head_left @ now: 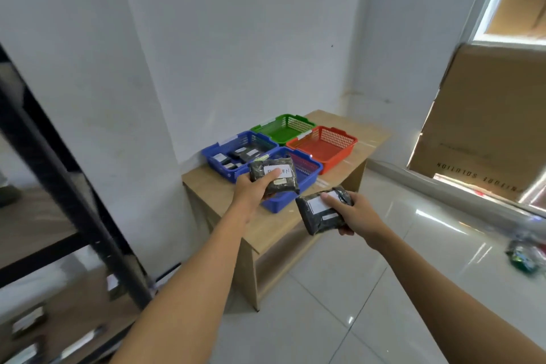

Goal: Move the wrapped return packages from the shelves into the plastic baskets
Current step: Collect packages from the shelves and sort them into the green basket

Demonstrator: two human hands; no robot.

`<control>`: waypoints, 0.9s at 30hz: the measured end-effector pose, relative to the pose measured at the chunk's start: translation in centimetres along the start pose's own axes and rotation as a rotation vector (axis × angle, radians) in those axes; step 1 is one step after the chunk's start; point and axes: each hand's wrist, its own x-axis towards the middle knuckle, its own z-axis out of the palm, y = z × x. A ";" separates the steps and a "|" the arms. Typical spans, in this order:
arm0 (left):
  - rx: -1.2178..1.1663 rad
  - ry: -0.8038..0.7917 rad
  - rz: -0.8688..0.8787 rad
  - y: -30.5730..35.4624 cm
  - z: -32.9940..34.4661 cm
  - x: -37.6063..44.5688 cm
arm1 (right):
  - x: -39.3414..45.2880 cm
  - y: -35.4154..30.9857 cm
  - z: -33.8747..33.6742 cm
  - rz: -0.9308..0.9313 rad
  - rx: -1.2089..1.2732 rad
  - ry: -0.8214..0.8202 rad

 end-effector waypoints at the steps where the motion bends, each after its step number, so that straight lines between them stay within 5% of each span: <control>1: 0.010 -0.009 0.006 -0.5 1.5 1.9 | 1.8 0.3 -1.3 -0.001 -0.002 -0.003; 17: 0.115 0.046 -0.039 -2.6 17.0 29.3 | 31.7 2.6 -15.7 0.021 -0.013 -0.100; 27: 0.163 0.258 -0.045 -3.5 23.1 44.9 | 53.9 4.4 -24.2 -0.057 -0.040 -0.246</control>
